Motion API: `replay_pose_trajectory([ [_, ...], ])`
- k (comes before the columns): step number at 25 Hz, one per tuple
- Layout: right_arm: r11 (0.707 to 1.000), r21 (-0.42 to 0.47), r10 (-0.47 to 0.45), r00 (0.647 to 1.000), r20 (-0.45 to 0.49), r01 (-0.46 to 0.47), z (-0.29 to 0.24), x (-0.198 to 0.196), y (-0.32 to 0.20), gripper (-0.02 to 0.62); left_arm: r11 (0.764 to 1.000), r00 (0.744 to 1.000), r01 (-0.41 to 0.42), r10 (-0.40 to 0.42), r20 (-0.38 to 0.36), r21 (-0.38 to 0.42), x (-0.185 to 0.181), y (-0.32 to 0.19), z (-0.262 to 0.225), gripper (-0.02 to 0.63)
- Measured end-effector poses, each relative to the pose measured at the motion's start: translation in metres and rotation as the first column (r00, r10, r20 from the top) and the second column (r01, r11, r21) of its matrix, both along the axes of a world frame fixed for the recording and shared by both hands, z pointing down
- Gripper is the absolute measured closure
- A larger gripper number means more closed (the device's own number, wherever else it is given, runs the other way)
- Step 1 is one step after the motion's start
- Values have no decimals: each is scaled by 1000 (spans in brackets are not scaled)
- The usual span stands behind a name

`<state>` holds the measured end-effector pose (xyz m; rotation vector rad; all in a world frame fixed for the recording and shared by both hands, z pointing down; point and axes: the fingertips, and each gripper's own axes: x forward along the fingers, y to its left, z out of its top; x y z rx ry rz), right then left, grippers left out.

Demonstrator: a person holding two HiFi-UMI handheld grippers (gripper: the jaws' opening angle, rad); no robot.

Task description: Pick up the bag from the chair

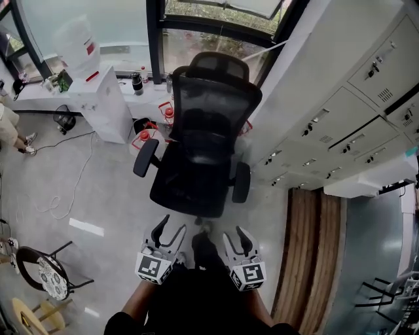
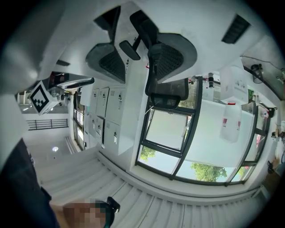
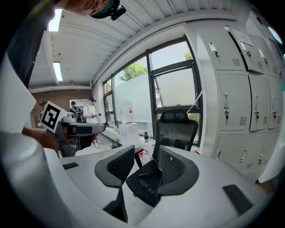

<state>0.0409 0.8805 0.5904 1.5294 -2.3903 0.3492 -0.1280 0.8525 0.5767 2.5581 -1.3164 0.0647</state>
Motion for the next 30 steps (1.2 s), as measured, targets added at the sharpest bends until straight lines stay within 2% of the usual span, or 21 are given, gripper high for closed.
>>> replay_pose_trajectory([
  [6, 995, -7, -103, 995, 7, 103, 8, 17, -88, 442, 997, 997, 74, -73, 29, -26, 20, -70, 7, 404],
  [9, 992, -11, -122, 992, 5, 122, 11, 35, -124, 442, 995, 996, 86, -84, 36, -59, 35, -94, 14, 394],
  [14, 988, -48, -147, 989, -33, 146, 26, 45, -179, 442, 986, 993, 110, -102, 65, -123, 36, -133, 35, 388],
  [19, 984, -116, -143, 987, -72, 135, 56, 53, -232, 434, 983, 993, 92, -79, 86, -157, 35, -191, 58, 383],
  [23, 972, -196, -147, 985, -94, 127, 89, 55, -276, 431, 976, 994, 59, -37, 104, -209, 34, -243, 95, 377],
  [30, 915, -390, -171, 976, -136, 105, 168, 65, -355, 419, 949, 982, -13, 72, 176, -316, 29, -338, 177, 361],
])
